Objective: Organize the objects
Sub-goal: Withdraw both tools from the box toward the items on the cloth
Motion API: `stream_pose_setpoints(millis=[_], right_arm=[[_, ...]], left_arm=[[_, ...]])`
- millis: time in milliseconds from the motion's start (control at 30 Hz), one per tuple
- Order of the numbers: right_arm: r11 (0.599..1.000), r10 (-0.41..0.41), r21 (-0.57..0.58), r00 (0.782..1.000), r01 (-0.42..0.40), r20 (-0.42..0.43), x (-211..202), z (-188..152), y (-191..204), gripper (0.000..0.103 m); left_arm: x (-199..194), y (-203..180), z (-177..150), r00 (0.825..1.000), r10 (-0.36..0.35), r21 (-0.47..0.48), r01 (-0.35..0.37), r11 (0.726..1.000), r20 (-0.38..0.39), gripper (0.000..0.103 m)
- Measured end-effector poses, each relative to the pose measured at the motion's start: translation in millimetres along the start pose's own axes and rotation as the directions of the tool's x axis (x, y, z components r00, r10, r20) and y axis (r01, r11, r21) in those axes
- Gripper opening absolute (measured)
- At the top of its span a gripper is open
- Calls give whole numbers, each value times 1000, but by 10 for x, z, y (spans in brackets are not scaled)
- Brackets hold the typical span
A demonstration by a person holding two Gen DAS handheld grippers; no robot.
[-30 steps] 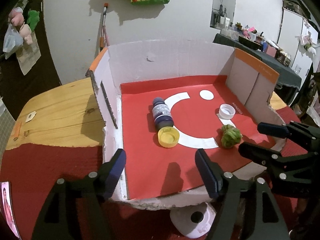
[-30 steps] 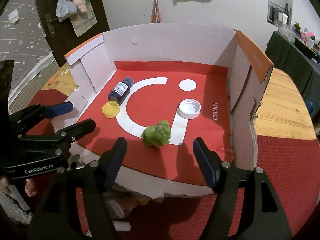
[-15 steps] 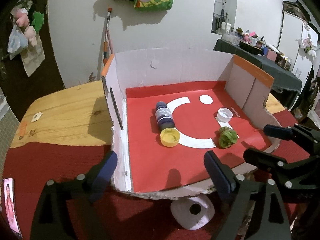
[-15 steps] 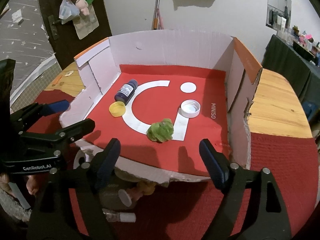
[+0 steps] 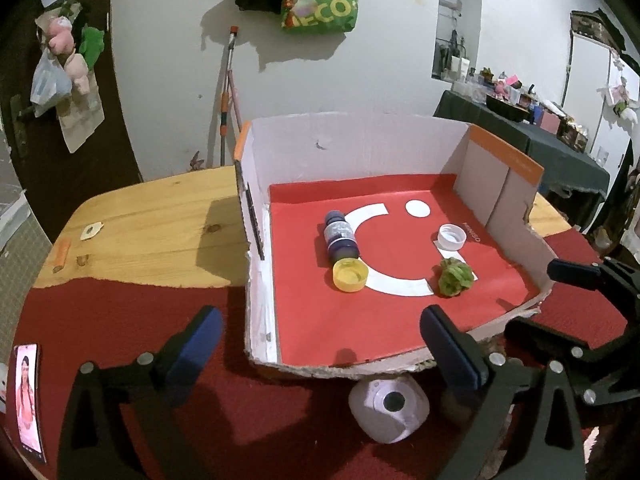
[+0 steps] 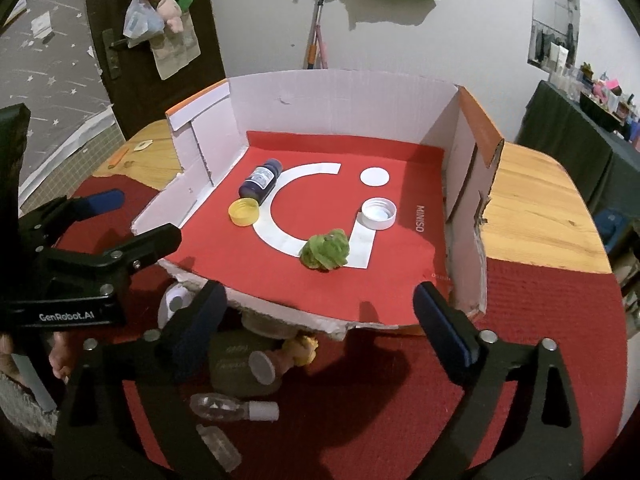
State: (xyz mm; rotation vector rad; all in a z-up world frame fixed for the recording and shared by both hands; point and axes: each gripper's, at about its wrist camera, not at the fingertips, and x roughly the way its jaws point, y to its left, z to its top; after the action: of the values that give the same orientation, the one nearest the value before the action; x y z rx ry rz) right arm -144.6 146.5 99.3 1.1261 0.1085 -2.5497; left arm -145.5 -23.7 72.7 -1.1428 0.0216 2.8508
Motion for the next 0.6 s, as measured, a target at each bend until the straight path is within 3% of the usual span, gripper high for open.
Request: stream_pose_setpoints(millis=[600], right_arm=[[1000,3,-14,1000,-2,29,-214,-155,99,98]], left_arm=[[-150,-15,-128,1000,12,-1,-12,1000,4,103]])
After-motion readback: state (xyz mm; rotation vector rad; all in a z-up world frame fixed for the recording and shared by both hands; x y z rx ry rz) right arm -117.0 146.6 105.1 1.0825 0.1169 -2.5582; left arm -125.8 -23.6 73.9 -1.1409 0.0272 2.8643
